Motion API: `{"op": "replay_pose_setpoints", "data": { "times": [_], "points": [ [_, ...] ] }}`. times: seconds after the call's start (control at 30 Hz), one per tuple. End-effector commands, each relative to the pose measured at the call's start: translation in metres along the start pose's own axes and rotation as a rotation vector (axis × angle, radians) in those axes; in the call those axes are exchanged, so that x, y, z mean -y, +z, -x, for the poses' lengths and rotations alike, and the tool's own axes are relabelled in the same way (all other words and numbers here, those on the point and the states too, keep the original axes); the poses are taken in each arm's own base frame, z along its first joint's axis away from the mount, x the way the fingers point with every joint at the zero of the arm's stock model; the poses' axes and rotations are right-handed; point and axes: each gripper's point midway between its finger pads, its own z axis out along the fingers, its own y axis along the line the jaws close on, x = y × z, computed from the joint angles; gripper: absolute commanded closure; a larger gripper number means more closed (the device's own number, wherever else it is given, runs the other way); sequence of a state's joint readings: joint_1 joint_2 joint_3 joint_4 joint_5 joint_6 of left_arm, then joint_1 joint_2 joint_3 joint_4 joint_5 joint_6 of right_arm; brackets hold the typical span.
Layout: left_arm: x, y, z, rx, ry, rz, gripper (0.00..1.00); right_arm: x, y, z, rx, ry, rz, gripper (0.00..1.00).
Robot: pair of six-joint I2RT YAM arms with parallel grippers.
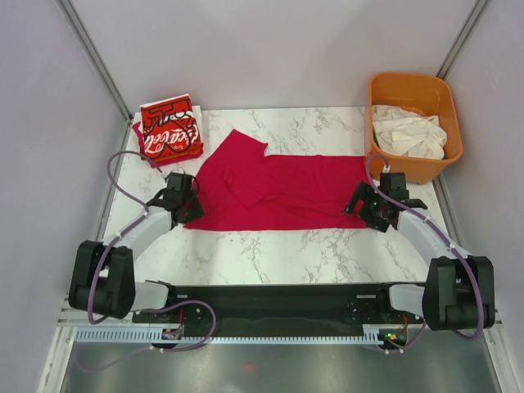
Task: Fold and stack the t-shirts
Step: Fold the tshirt
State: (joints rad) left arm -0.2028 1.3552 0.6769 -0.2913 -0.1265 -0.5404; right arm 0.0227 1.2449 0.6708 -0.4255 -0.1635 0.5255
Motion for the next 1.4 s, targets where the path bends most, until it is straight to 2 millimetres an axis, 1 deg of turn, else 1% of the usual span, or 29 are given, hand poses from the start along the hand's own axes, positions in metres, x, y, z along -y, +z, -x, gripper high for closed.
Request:
{"op": "replay_pose_setpoints", "data": {
  "times": [0.0,0.1,0.13,0.2,0.23,0.33,0.4,0.53,0.57,0.6,0.63,0.67,0.7,0.8,0.87,0.97,1.0,1.03,1.17,1.2,1.23,1.3,1.37],
  "points": [
    [0.004,-0.026,0.024,0.088,-0.051,-0.013,0.97,-0.010,0.000,0.009,0.025,-0.030,0.028,0.04],
    [0.004,-0.038,0.028,0.112,-0.046,-0.028,0.98,-0.012,0.001,0.010,0.026,-0.032,0.036,0.04],
    [0.003,-0.038,0.027,0.110,-0.044,-0.023,0.98,-0.013,0.001,0.010,0.023,-0.032,0.043,0.03],
    [0.001,-0.031,0.018,0.076,-0.034,-0.012,0.97,-0.016,0.001,0.011,0.022,-0.031,0.050,0.03],
    [0.000,-0.029,0.016,0.064,-0.037,-0.009,0.93,-0.016,0.001,0.010,0.020,-0.034,0.053,0.04],
    [-0.005,-0.019,0.002,0.015,-0.032,0.016,0.94,-0.018,0.001,0.010,0.022,-0.037,0.058,0.04],
    [-0.008,-0.018,-0.002,0.005,-0.031,0.023,0.94,-0.018,-0.001,0.009,0.024,-0.039,0.060,0.04],
    [-0.006,-0.030,0.004,0.054,-0.040,-0.007,0.94,-0.017,0.000,0.007,0.019,-0.040,0.063,0.04],
    [-0.004,-0.040,0.012,0.096,-0.048,-0.031,0.94,-0.018,-0.001,0.007,0.021,-0.043,0.065,0.03],
    [-0.001,-0.043,0.014,0.114,-0.068,-0.047,0.98,-0.018,-0.001,0.007,0.021,-0.043,0.065,0.03],
    [-0.016,-0.048,-0.009,0.037,-0.157,0.028,0.98,-0.019,-0.001,0.007,0.019,-0.042,0.068,0.03],
    [-0.021,-0.054,-0.014,0.027,-0.158,0.044,0.98,-0.020,0.000,0.007,0.020,-0.043,0.073,0.03],
    [-0.024,-0.061,-0.009,0.058,-0.168,0.046,0.98,-0.020,-0.001,0.008,0.022,-0.044,0.074,0.03],
    [-0.036,-0.074,-0.012,0.079,-0.184,0.084,0.98,-0.020,0.000,0.007,0.020,-0.044,0.075,0.03],
    [-0.040,-0.074,-0.016,0.080,-0.205,0.102,0.98,-0.020,0.001,0.007,0.023,-0.040,0.069,0.02],
    [-0.048,-0.068,-0.023,0.052,-0.223,0.159,0.98,-0.018,0.000,0.011,0.038,-0.039,0.052,0.02],
    [-0.052,-0.069,-0.022,0.049,-0.226,0.187,0.98,-0.017,-0.001,0.012,0.043,-0.039,0.041,0.02],
    [-0.056,-0.067,-0.025,0.034,-0.228,0.214,0.98,-0.010,-0.002,0.014,0.056,-0.036,0.005,0.02],
    [-0.071,-0.069,-0.021,0.055,-0.304,0.283,0.98,0.001,-0.007,0.023,0.102,-0.014,-0.070,0.02],
    [-0.075,-0.070,-0.019,0.056,-0.320,0.291,0.98,0.006,-0.009,0.021,0.100,-0.003,-0.100,0.02],
    [-0.081,-0.070,-0.015,0.068,-0.346,0.301,0.98,0.016,-0.011,0.027,0.133,0.009,-0.153,0.02],
    [-0.083,-0.069,-0.015,0.058,-0.356,0.302,0.98,0.022,-0.012,0.029,0.149,0.032,-0.180,0.02],
    [-0.085,-0.067,-0.015,0.045,-0.367,0.309,0.98,0.024,-0.011,0.029,0.145,0.042,-0.184,0.02]
  ]
}}
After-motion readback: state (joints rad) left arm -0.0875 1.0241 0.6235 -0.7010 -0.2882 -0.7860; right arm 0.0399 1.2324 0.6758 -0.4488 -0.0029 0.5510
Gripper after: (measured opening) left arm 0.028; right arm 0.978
